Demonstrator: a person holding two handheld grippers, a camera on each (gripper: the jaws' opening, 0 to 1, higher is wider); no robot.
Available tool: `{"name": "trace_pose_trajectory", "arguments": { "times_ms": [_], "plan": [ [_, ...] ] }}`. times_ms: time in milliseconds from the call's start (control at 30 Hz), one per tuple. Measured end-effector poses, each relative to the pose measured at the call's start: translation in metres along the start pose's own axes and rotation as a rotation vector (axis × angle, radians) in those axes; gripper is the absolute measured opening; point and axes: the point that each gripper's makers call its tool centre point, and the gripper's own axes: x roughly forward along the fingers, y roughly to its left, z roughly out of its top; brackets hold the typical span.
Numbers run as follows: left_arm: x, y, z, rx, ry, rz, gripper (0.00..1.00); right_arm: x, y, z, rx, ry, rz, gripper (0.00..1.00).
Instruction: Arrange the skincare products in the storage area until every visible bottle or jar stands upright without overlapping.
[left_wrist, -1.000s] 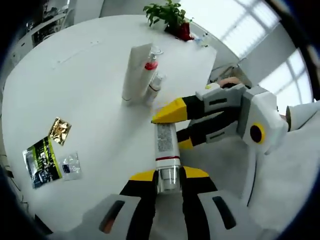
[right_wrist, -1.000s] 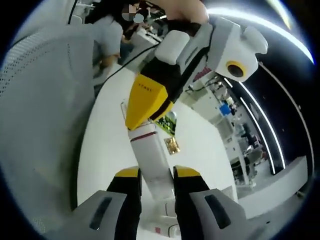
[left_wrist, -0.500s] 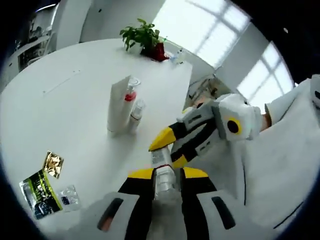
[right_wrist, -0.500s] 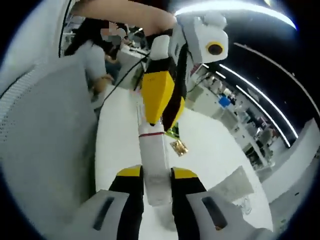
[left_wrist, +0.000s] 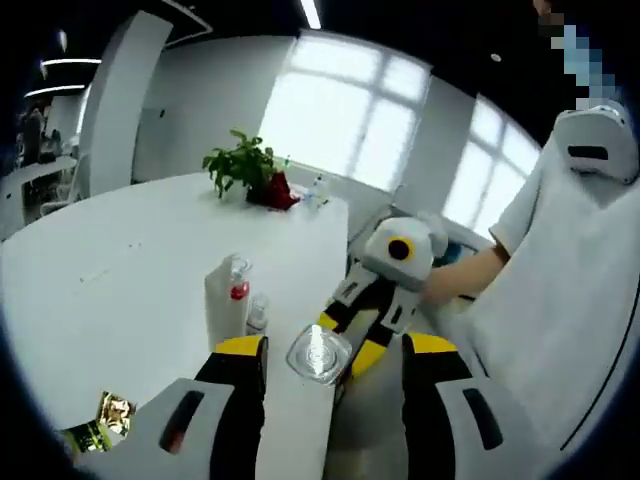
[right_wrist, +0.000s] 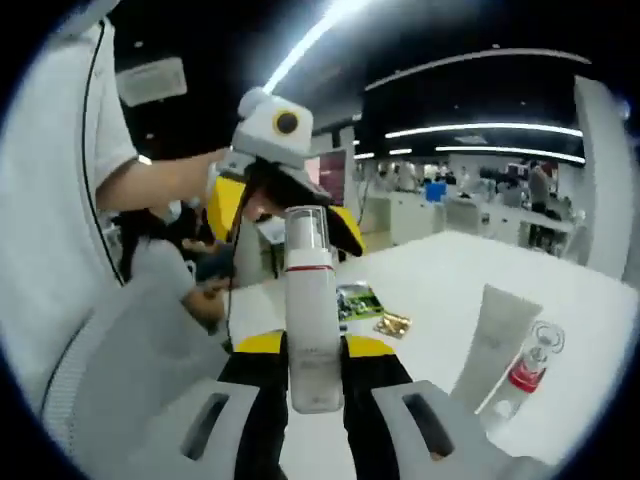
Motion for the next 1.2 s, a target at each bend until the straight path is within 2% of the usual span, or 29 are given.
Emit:
{"name": "trace_pose_trajectory", "arguments": {
  "times_ms": [33, 100, 133, 167, 233, 367, 533, 600, 633, 667, 700, 767, 833, 867, 900, 933, 967, 1000, 1100, 1200],
  "plan": [
    [-0.016, 0.016, 0.012, -0.013, -0.067, -0.014, 0.5, 0.0, 0.001, 0.005, 0.031, -0.033, 0.008, 0.19],
    [-0.024, 0.021, 0.023, -0.028, -0.137, -0.033, 0.46, 0.0, 0.01, 0.019, 0.137, -0.12, 0.062, 0.19],
    [-0.028, 0.022, 0.031, -0.028, -0.183, -0.045, 0.44, 0.0, 0.011, 0.025, 0.16, -0.155, 0.07, 0.19],
    [-0.029, 0.022, 0.034, -0.03, -0.2, -0.049, 0.42, 0.0, 0.011, 0.03, 0.194, -0.185, 0.07, 0.19],
    [-0.033, 0.025, 0.037, -0.033, -0.218, -0.052, 0.38, 0.0, 0.016, 0.041, 0.304, -0.257, 0.115, 0.19],
    [-0.03, 0.029, 0.034, -0.045, -0.214, -0.033, 0.29, 0.001, 0.022, 0.056, 0.421, -0.345, 0.164, 0.19],
    [-0.024, 0.025, 0.036, -0.056, -0.231, -0.034, 0.26, 0.005, 0.029, 0.06, 0.445, -0.342, 0.196, 0.19],
    [-0.022, 0.026, 0.039, -0.049, -0.247, -0.012, 0.24, 0.003, 0.022, 0.061, 0.467, -0.35, 0.168, 0.19],
    [-0.022, 0.036, 0.041, -0.056, -0.264, 0.066, 0.23, 0.002, 0.016, 0.062, 0.474, -0.362, 0.137, 0.2],
    [-0.021, 0.037, 0.039, -0.111, -0.259, 0.081, 0.23, 0.0, 0.009, 0.063, 0.45, -0.361, 0.107, 0.2],
    [-0.021, 0.042, 0.039, -0.156, -0.255, 0.131, 0.23, 0.0, 0.008, 0.064, 0.435, -0.352, 0.091, 0.21],
    [-0.019, 0.045, 0.037, -0.165, -0.246, 0.184, 0.22, 0.001, 0.0, 0.06, 0.395, -0.285, 0.014, 0.23],
    [-0.016, 0.048, 0.034, -0.118, -0.222, 0.274, 0.22, 0.003, -0.004, 0.059, 0.294, -0.223, -0.07, 0.23],
    [-0.014, 0.052, 0.031, -0.082, -0.185, 0.342, 0.22, 0.003, -0.006, 0.059, 0.197, -0.181, -0.12, 0.23],
    [-0.014, 0.054, 0.03, -0.058, -0.165, 0.387, 0.22, 0.003, -0.008, 0.058, 0.156, -0.147, -0.164, 0.23],
    [-0.015, 0.058, 0.031, -0.028, -0.144, 0.463, 0.22, 0.002, -0.012, 0.057, 0.115, -0.118, -0.221, 0.23],
    [-0.016, 0.059, 0.032, -0.013, -0.137, 0.51, 0.22, 0.002, -0.012, 0.061, 0.064, -0.106, -0.268, 0.24],
    [-0.016, 0.06, 0.035, 0.0, -0.134, 0.567, 0.22, 0.003, -0.011, 0.062, 0.049, -0.093, -0.284, 0.24],
    [-0.015, 0.056, 0.046, 0.031, -0.162, 0.693, 0.22, 0.003, -0.015, 0.066, -0.003, -0.061, -0.391, 0.25],
    [-0.016, 0.054, 0.051, 0.137, -0.139, 0.826, 0.22, 0.001, -0.021, 0.071, -0.053, -0.06, -0.484, 0.22]
  ]
}}
